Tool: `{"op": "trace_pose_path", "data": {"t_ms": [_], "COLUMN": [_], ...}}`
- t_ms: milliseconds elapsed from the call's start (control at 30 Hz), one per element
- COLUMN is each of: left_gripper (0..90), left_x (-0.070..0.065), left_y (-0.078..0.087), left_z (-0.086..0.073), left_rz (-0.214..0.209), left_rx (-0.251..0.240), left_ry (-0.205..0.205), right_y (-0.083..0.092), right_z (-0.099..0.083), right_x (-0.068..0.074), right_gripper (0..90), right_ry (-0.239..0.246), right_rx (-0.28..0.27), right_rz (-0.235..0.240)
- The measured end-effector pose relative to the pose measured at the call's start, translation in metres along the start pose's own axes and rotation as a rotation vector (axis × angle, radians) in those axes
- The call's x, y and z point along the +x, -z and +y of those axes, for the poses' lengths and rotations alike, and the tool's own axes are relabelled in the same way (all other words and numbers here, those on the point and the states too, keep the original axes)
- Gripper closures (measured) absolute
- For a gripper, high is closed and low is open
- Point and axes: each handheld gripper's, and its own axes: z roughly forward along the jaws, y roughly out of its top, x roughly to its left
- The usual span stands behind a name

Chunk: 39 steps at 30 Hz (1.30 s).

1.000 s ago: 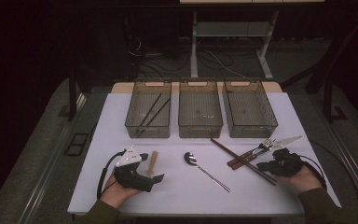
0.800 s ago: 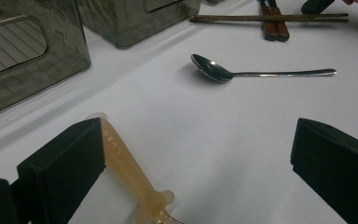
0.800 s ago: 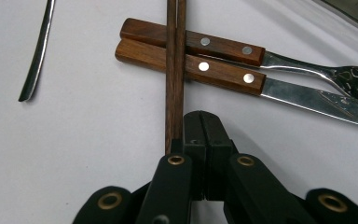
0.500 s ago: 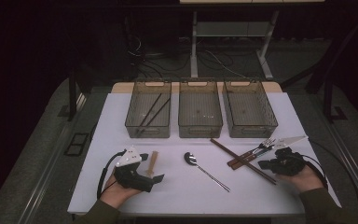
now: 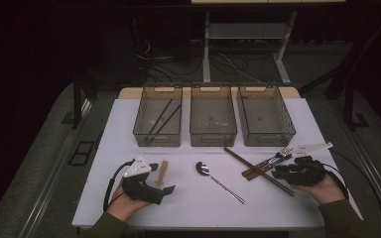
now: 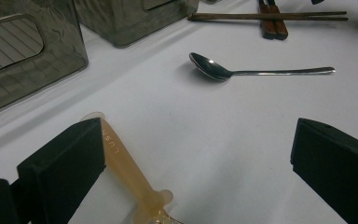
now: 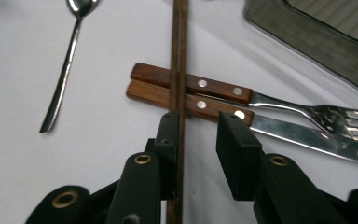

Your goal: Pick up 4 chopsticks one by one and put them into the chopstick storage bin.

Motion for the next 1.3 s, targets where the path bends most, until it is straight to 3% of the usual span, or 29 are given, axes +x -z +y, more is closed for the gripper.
{"op": "trace_pose_path", "data": {"t_ms": [233, 1300], "left_gripper": [1.9, 2.0], "left_x": [0.000, -0.001], "left_y": [0.000, 0.000], "left_z": [0.000, 0.000], "left_rz": [-0.002, -0.004], "left_rx": [0.003, 0.008], "left_ry": [0.001, -0.006], "right_y": [-0.007, -0.019], "right_z": [0.003, -0.002], "right_x": [0.006, 0.000], "right_gripper": [68.8, 76.4], "right_ry": [0.030, 0.047], "right_rx": [0.016, 0.070], "right_rz": [0.006, 0.004]}}
